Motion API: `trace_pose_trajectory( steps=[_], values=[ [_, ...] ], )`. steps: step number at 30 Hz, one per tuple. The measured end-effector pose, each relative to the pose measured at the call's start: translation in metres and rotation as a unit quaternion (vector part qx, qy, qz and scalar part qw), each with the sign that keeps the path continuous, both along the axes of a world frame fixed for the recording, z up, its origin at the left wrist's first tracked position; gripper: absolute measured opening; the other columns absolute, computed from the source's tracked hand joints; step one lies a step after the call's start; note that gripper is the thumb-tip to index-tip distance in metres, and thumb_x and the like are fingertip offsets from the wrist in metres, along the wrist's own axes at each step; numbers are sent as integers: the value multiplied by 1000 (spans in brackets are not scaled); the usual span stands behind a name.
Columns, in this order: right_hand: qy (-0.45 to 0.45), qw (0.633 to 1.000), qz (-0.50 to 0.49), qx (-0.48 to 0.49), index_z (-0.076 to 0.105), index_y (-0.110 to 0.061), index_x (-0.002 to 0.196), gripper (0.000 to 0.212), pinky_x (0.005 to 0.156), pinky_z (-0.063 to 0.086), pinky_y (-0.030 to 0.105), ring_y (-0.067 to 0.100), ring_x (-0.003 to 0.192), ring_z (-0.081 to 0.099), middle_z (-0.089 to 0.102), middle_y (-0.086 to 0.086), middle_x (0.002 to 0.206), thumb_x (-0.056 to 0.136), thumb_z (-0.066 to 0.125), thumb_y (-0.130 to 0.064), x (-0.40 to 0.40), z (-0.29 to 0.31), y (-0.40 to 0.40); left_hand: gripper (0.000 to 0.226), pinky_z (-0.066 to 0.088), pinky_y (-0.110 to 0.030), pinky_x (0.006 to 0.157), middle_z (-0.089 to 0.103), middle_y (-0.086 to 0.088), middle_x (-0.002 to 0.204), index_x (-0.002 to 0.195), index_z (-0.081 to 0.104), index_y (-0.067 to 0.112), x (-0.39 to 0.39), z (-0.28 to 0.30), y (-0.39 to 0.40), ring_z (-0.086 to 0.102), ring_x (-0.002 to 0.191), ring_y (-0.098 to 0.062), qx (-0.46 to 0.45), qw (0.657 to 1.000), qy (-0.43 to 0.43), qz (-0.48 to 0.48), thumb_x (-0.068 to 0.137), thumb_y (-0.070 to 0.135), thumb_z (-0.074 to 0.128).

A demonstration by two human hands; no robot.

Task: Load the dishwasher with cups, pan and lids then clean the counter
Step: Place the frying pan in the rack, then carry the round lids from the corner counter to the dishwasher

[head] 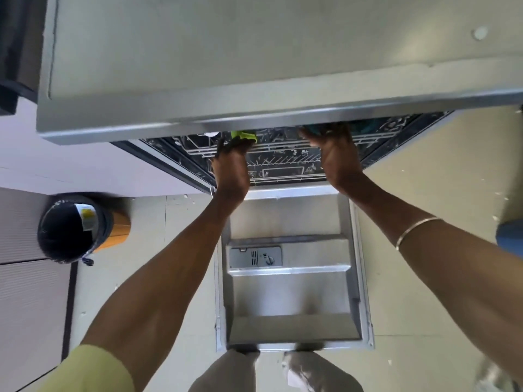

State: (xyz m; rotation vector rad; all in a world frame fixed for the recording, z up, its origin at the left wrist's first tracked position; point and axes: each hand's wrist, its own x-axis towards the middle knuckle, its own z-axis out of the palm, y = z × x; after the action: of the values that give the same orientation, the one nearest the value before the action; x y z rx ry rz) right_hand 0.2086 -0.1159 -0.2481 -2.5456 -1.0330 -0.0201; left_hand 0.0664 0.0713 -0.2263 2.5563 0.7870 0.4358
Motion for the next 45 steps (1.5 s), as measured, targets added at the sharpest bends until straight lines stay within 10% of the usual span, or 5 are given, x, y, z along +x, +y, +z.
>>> trace_pose_trajectory(
  steps=[8, 19, 28, 31, 45],
  values=[
    [-39, 999, 12, -4, 63, -25, 128, 60, 114, 30, 55, 38, 138, 38, 52, 16, 141, 85, 52, 15, -11, 19, 3, 51, 47, -18, 85, 69, -4, 122, 120, 70, 22, -6, 2, -1, 64, 107, -18, -15, 1000, 4, -4, 85, -9, 51],
    [-135, 964, 139, 183, 76, -13, 99, 53, 95, 49, 36, 24, 104, 60, 71, 6, 105, 71, 44, 19, -62, -52, -26, 57, 26, -58, 115, 58, -12, 138, 129, 63, 8, -54, -100, -24, 47, 134, -29, 195, 942, -131, -241, 76, -7, 47],
    [31, 996, 41, -73, 42, -5, 143, 58, 99, 48, 42, 36, 119, 54, 55, 21, 131, 86, 35, 6, -14, -170, 7, 65, 47, -41, 102, 56, -21, 133, 140, 47, 1, 16, -199, -5, 57, 117, -36, 33, 980, 62, -187, 78, -16, 48],
    [22, 989, 43, -138, 53, -2, 134, 38, 95, 45, 40, 37, 115, 57, 61, 23, 123, 98, 41, -5, -9, -197, 18, 36, 49, -40, 87, 66, -24, 111, 113, 65, -1, 44, -219, -8, 61, 106, -39, 33, 968, 107, -225, 83, -6, 45],
    [242, 963, -112, 48, 69, 6, 104, 25, 73, 48, 12, 29, 95, 67, 69, 24, 107, 92, 49, -3, -60, -209, -12, 25, 59, -38, 73, 74, -9, 94, 93, 74, 12, -10, -239, -53, 71, 89, -24, -72, 991, 76, -87, 82, -2, 56]
  ],
)
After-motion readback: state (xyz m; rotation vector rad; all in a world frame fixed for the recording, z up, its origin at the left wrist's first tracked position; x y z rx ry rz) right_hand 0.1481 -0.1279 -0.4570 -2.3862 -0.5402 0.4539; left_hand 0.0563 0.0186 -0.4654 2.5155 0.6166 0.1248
